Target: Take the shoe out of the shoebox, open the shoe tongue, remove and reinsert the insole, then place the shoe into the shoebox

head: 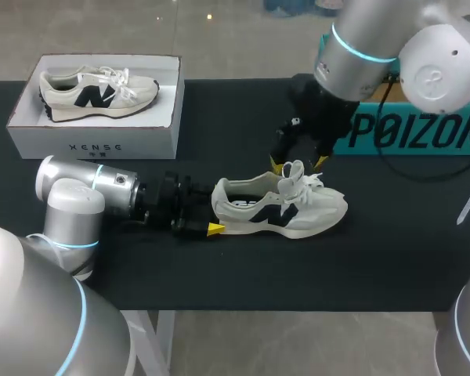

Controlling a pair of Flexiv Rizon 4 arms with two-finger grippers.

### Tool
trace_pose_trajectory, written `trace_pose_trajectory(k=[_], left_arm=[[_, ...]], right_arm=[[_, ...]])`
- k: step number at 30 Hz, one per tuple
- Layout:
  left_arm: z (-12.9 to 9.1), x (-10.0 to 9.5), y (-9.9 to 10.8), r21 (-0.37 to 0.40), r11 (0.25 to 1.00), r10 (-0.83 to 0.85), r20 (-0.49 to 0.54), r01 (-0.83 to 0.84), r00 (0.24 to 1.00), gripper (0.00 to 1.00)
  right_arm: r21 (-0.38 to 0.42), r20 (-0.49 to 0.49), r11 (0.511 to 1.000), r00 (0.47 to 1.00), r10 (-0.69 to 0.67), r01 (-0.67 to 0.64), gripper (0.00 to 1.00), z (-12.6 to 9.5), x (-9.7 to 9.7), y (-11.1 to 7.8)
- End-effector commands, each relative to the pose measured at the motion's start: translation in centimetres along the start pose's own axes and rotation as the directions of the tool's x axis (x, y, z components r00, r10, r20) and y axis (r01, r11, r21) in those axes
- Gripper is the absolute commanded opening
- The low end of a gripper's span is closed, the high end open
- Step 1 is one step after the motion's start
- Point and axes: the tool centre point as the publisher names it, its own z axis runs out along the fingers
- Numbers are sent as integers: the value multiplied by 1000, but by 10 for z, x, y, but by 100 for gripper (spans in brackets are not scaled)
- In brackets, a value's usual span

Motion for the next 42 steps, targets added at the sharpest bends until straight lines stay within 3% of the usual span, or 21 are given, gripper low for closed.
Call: trace_pose_trajectory(k=[1, 23, 27, 32, 33, 35, 37, 40, 42], left_arm=[[2, 1, 3, -1, 1000, 0, 2, 0, 1000, 0], [2, 1, 3, -1, 1000, 0, 2, 0, 1000, 0], [2, 1, 3, -1, 1000, 0, 2, 0, 1000, 0], [2, 1, 3, -1, 1000, 0, 2, 0, 1000, 0], [2, 1, 3, -1, 1000, 0, 2, 0, 1000, 0], [2, 1, 3, -1, 1000, 0, 2, 0, 1000, 0], [2, 1, 3, -1, 1000, 0, 2, 0, 1000, 0], [2, 1, 3, -1, 1000, 0, 2, 0, 1000, 0], [2, 1, 3, -1, 1000, 0, 2, 0, 1000, 0]], right_arm=[[336, -66, 744, 802, -593, 578, 100, 9, 24, -3], [336, -66, 744, 802, -593, 578, 100, 9, 24, -3], [322, -37, 686, 733, -680, 653, 100, 11, 28, -1], [244, -30, 644, 670, -742, 725, 100, 12, 28, 2], [191, -38, 601, 618, -786, 776, 100, 12, 28, 4], [181, -44, 578, 594, -804, 796, 100, 15, 29, 8], [143, -40, 510, 520, -853, 848, 100, 19, 31, 10], [187, -57, 472, 489, -870, 862, 100, 29, 36, 15], [238, -60, 479, 505, -861, 845, 100, 36, 37, 18]])
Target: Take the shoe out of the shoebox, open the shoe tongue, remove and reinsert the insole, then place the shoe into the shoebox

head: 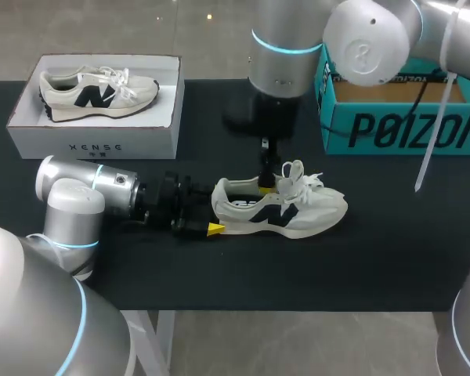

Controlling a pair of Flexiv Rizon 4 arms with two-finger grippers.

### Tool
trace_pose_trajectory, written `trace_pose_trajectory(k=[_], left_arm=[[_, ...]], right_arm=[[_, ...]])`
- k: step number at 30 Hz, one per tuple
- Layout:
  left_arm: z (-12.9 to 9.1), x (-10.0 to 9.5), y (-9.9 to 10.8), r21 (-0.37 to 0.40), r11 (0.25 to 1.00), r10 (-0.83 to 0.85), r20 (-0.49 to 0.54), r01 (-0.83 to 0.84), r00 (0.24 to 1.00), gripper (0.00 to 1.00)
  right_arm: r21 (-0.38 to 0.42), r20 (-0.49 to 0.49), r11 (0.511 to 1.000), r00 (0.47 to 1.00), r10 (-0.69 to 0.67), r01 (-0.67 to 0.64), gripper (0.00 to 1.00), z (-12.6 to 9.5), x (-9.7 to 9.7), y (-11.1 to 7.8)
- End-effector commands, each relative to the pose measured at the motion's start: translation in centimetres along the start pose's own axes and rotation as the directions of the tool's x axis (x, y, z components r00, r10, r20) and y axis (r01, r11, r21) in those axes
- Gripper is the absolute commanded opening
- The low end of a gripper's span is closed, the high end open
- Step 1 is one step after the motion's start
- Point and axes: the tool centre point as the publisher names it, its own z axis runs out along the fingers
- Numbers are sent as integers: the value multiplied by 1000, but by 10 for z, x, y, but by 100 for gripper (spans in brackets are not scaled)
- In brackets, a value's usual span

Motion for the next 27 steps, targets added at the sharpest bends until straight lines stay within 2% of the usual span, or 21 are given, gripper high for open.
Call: trace_pose_trajectory(k=[1, 2, 3, 6, 9, 14, 18, 27], left_arm=[[2, 1, 3, -1, 1000, 0, 2, 0, 1000, 0], [2, 1, 3, -1, 1000, 0, 2, 0, 1000, 0], [2, 1, 3, -1, 1000, 0, 2, 0, 1000, 0], [2, 1, 3, -1, 1000, 0, 2, 0, 1000, 0], [2, 1, 3, -1, 1000, 0, 2, 0, 1000, 0], [2, 1, 3, -1, 1000, 0, 2, 0, 1000, 0], [2, 1, 3, -1, 1000, 0, 2, 0, 1000, 0], [2, 1, 3, -1, 1000, 0, 2, 0, 1000, 0]], right_arm=[[69, -3, 998, 1000, 16, -15, 63, 16, -3, 7], [103, 2, 994, 999, 33, -33, 18, 18, -4, 10], [117, 8, 992, 999, 43, -44, 0, 22, -5, 11], [195, 41, 974, 994, 106, -112, 0, 31, -9, 16], [198, 48, 969, 989, 143, -149, 0, 39, -13, 18], [154, 26, 979, 991, 132, -134, 0, 47, -19, 20], [148, 21, 981, 992, 125, -126, 0, 53, -26, 20], [153, 33, 982, 994, 107, -111, 0, 73, -47, 7]])
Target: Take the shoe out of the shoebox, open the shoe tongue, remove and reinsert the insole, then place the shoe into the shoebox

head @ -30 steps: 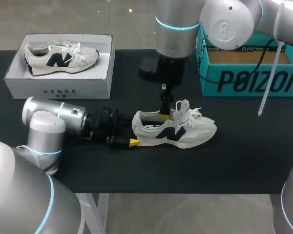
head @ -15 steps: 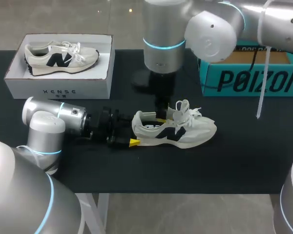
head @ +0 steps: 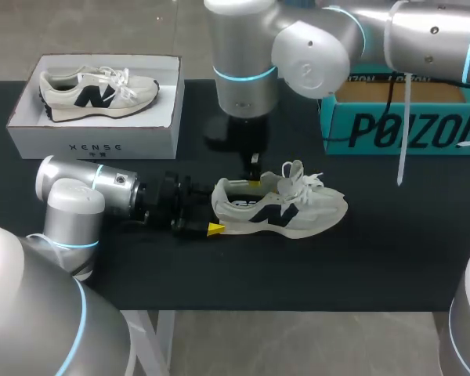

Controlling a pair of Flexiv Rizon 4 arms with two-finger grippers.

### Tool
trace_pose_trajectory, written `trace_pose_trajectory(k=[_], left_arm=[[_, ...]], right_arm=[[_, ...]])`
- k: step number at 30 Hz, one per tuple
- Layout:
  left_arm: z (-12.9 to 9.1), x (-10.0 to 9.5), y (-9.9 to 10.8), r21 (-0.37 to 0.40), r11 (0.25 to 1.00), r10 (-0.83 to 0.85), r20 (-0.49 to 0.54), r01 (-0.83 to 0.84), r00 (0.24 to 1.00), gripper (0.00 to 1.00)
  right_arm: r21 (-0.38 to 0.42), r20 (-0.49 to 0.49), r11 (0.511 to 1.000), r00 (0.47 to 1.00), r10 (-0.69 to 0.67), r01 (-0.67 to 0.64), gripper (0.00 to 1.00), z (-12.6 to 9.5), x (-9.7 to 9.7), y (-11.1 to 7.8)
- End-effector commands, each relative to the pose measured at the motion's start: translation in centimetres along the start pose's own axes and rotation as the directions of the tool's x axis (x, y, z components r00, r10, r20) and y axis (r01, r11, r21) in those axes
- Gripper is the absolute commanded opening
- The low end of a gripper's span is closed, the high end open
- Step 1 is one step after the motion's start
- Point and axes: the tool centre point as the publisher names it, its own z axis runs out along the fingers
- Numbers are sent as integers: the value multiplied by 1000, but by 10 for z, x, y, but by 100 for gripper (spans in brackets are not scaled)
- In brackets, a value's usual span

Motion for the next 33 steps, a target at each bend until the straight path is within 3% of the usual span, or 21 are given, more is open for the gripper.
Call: trace_pose_trajectory(k=[1, 17, 33], left_arm=[[2, 1, 3, -1, 1000, 0, 2, 0, 1000, 0], [2, 1, 3, -1, 1000, 0, 2, 0, 1000, 0], [2, 1, 3, -1, 1000, 0, 2, 0, 1000, 0]], right_arm=[[-5, 2, 1000, 1000, -8, 8, 0, 14, -10, -2], [-2, 18, 1000, 999, 30, -30, 0, 57, -39, -10], [12, 33, 999, 999, 39, -40, 0, 66, -48, -16]])
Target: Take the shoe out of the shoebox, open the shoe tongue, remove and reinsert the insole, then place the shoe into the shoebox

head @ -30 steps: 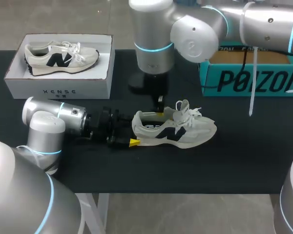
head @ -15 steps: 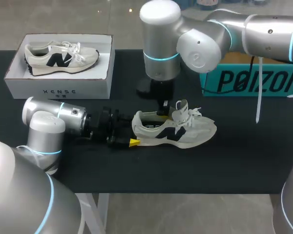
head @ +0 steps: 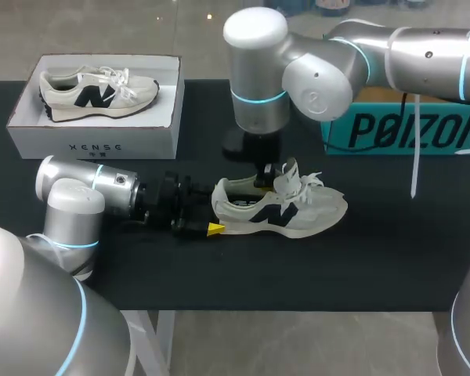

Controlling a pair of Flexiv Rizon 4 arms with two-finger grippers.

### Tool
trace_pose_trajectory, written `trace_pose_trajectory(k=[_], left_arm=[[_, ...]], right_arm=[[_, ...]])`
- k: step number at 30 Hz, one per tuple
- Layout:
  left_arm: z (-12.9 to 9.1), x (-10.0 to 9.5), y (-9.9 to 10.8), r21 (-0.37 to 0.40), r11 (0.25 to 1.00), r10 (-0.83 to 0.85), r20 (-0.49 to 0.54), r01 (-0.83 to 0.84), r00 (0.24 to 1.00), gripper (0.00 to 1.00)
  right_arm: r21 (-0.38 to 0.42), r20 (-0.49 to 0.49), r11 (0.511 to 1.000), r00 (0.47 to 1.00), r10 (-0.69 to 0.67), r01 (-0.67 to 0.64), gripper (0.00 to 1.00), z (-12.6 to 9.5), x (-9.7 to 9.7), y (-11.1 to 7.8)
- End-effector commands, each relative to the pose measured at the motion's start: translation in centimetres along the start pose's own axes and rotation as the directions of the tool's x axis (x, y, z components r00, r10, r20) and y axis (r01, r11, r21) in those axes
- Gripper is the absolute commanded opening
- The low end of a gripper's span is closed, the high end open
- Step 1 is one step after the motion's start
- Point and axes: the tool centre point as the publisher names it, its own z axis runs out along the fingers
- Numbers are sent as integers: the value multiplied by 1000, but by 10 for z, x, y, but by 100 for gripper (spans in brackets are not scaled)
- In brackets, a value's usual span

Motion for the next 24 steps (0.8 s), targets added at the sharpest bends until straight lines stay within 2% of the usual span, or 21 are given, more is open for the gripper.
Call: trace_pose_trajectory(k=[1, 2, 3, 6, 7, 11, 19, 24], left_arm=[[2, 1, 3, -1, 1000, 0, 2, 0, 1000, 0], [2, 1, 3, -1, 1000, 0, 2, 0, 1000, 0], [2, 1, 3, -1, 1000, 0, 2, 0, 1000, 0], [2, 1, 3, -1, 1000, 0, 2, 0, 1000, 0], [2, 1, 3, -1, 1000, 0, 2, 0, 1000, 0], [2, 1, 3, -1, 1000, 0, 2, 0, 1000, 0], [2, 1, 3, -1, 1000, 0, 2, 0, 1000, 0], [2, 1, 3, -1, 1000, 0, 2, 0, 1000, 0]], right_arm=[[4, -6, 1000, 1000, -2, 2, 0, 2, -1, 1], [6, -7, 1000, 1000, -3, 3, 0, 2, -1, 1], [7, -9, 1000, 1000, -4, 4, 10, 2, 0, 1], [8, -16, 1000, 1000, -5, 5, 22, 4, 0, 0], [9, -17, 1000, 1000, -6, 6, 28, 4, 1, 0], [10, -19, 1000, 1000, -8, 9, 35, 5, 2, 1], [10, -23, 1000, 1000, -6, 6, 39, 10, 3, -1], [9, -29, 1000, 1000, 1, 0, 40, 25, 6, 0]])
